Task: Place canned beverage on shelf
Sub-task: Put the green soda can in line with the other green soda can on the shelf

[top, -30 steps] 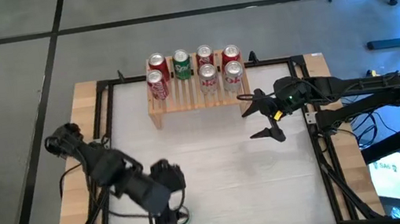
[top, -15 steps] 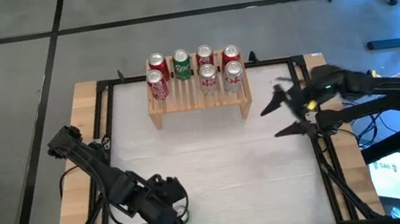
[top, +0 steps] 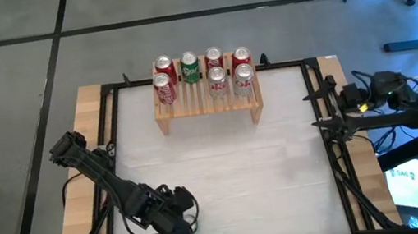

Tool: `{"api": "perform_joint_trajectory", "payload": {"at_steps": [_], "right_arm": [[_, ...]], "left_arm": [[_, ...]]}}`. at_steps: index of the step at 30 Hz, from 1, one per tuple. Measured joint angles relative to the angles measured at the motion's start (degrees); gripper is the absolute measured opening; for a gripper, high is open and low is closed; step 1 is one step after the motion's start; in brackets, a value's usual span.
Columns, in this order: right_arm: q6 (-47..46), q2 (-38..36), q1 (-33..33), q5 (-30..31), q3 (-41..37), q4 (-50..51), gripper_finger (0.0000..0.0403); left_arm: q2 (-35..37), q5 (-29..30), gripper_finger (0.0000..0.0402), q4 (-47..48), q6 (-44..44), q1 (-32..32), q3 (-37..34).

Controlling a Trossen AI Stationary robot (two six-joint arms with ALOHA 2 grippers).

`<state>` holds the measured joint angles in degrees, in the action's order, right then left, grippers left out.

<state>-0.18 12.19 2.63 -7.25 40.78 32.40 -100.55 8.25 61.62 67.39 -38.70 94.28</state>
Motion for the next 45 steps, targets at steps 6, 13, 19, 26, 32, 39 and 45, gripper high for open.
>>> {"api": "perform_joint_trajectory", "payload": {"at_steps": [6, 13, 19, 26, 32, 39, 45], "right_arm": [[0.47, -9.27, 0.00, 3.65, -10.96, -9.38, 0.0386], [0.57, -11.89, 0.00, 4.61, -19.63, -15.33, 0.0386], [0.50, -11.65, 0.00, 6.67, -26.93, -24.52, 0.0386], [0.50, -11.67, 0.00, 6.80, -34.95, -33.54, 0.0386], [0.45, -11.65, 0.00, 6.82, -37.34, -34.40, 0.0386], [0.13, -11.65, 0.00, 6.88, -37.51, -32.05, 0.0386], [-0.02, -11.61, 0.00, 7.28, -37.51, -29.04, 0.0386]], "left_arm": [[0.00, 0.00, 0.0395, -4.34, -0.02, 0.00, -2.96], [0.00, -0.66, 0.0395, -5.14, -0.01, 0.00, -4.11], [0.00, -0.66, 0.0395, -5.87, -0.02, 0.04, -4.11], [0.00, -0.66, 0.0395, -5.95, 0.03, 0.04, -4.11], [-0.27, -0.63, 0.0395, -6.02, 0.02, 0.04, -4.11], [-2.81, -2.64, 0.0395, -5.25, -0.45, -0.11, -4.13], [-4.02, -3.32, 0.0395, -5.44, -1.05, -0.17, -4.11]]}}
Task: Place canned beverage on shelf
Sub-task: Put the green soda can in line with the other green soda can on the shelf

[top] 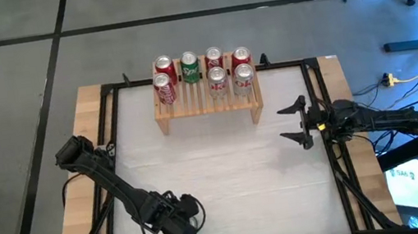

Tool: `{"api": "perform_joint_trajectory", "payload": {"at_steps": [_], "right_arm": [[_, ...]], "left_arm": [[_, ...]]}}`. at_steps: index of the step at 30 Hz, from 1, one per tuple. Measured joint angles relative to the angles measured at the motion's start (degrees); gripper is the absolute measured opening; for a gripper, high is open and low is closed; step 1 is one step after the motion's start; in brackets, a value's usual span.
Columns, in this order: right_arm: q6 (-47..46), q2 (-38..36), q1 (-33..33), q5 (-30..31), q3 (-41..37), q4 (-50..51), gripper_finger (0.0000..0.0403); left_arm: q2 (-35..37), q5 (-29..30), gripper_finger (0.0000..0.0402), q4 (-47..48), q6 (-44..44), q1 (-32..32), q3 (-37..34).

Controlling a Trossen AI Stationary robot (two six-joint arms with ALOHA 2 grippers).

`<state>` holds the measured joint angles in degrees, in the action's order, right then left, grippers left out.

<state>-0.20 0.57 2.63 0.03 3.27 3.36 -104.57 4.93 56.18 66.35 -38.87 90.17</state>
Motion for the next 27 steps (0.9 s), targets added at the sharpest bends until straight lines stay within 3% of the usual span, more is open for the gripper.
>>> {"api": "perform_joint_trajectory", "payload": {"at_steps": [18, 27], "right_arm": [[-2.58, 0.01, 0.00, -0.02, 0.02, 3.46, 0.0386], [0.59, 0.01, 0.00, 0.42, 0.04, 3.63, 0.0386]], "left_arm": [[-4.03, 0.48, 0.0396, -0.65, -0.96, 0.00, 0.00], [-5.89, 0.05, 0.0396, -0.68, -1.53, 0.00, 0.00]]}}
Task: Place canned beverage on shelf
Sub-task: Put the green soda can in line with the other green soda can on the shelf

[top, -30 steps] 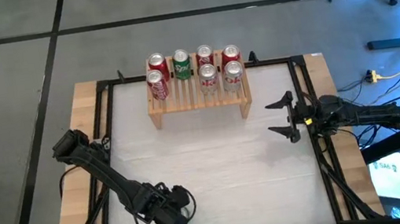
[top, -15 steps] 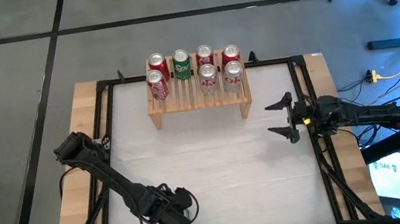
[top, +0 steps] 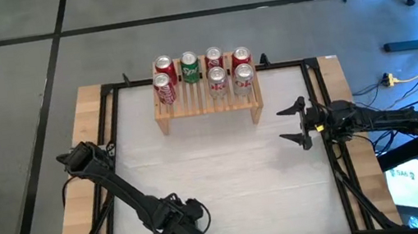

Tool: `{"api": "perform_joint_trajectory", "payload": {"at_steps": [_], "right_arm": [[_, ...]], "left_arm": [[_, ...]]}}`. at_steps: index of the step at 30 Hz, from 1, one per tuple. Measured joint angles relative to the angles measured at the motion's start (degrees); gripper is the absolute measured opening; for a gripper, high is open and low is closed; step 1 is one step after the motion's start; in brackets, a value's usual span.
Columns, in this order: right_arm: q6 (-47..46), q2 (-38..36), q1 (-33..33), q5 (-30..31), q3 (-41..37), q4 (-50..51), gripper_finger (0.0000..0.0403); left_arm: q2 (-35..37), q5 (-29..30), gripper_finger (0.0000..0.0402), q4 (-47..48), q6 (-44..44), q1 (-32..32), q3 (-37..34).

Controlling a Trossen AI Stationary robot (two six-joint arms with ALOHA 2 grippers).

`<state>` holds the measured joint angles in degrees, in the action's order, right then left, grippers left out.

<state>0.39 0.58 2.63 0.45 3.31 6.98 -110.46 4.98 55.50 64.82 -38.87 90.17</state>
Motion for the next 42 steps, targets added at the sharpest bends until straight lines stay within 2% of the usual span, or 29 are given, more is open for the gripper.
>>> {"api": "perform_joint_trajectory", "payload": {"at_steps": [12, 18, 31, 42], "right_arm": [[0.65, 0.44, 0.00, 0.01, -0.03, -0.08, 0.0386], [-1.50, 0.42, 0.00, -0.02, -2.84, -8.03, 0.0386], [1.72, 0.42, 0.00, -0.02, -2.84, -7.93, 0.0386], [1.63, 0.42, 0.00, -0.02, -2.84, -7.85, 0.0386]], "left_arm": [[-0.19, 0.23, 0.0396, -0.05, 0.02, 0.00, 0.00], [-0.19, 0.25, 0.0396, -0.06, 0.04, 0.00, 0.00], [-0.19, 0.25, 0.0394, -0.08, 0.07, 0.00, 0.00], [-0.16, 0.00, 0.0333, 0.97, -3.49, 0.00, 0.00]]}}
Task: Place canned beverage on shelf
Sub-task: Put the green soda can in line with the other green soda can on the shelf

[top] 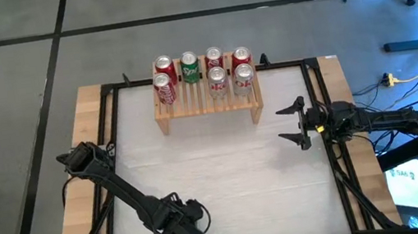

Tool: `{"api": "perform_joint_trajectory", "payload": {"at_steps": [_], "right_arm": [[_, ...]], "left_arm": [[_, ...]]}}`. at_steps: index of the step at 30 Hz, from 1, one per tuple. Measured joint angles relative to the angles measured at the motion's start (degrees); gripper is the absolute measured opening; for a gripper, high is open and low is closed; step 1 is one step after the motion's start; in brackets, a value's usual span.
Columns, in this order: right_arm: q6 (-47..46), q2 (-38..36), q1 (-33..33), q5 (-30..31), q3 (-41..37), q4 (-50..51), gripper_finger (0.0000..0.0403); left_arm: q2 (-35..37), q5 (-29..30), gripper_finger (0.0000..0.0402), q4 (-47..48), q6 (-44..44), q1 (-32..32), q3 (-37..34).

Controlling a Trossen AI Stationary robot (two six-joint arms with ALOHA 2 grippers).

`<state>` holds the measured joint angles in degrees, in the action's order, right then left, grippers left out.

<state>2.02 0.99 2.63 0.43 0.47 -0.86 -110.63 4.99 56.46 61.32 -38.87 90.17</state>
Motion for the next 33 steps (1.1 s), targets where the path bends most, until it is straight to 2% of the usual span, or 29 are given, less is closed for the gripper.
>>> {"api": "perform_joint_trajectory", "payload": {"at_steps": [6, 21, 33], "right_arm": [[0.01, 0.00, 0.00, 0.00, 0.00, 0.02, 0.0386], [0.01, 0.00, 0.00, 0.00, 0.00, 0.06, 0.0386], [-0.04, 0.00, 0.00, 0.00, -0.02, 0.07, 0.0386]], "left_arm": [[0.00, 0.01, 0.0318, -0.10, -8.65, 0.02, 0.00], [0.09, 0.26, 0.0317, -0.02, -37.94, 2.99, 0.04], [0.09, 0.25, 0.0318, -0.10, -39.39, 4.63, 0.04]]}}
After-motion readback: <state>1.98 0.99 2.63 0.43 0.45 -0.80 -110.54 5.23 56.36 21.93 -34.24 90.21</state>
